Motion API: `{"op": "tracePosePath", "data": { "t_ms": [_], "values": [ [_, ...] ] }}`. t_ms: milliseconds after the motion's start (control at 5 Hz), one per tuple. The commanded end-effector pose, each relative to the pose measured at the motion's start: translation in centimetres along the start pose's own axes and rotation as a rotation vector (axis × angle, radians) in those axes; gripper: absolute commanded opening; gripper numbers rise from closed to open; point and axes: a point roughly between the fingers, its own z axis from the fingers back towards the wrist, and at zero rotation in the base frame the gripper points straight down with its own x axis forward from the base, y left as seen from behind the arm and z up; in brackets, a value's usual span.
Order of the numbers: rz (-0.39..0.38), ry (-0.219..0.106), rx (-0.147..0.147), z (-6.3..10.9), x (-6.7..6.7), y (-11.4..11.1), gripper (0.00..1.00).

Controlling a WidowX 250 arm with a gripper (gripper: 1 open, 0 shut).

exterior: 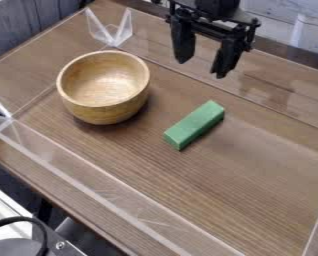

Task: Put the green block in the brown bowl

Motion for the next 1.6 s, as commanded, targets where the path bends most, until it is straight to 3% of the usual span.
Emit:
{"op": "tracePosePath", "data": {
  "t_ms": [0,200,400,800,1000,1200,1400],
  "values": [
    [-0.030,0.021,0.010,-1.5,0.1,0.1,1.00],
    [-0.074,0.038,0.012,-3.6,0.0,0.5,1.00],
    [-0.142,0.034,0.004,-5.3,0.2,0.5,1.00],
    [-0.193,0.006,-0.018,-7.3,1.3,0.8,1.00],
    [-0.197,-0.008,-0.028,-7.8,1.8,0.9,0.00],
    [-0.202,-0.022,-0.033,-8.0,2.1,1.0,0.00],
    [-0.204,-0.027,-0.043,-7.6,2.3,1.0,1.00]
  ]
}}
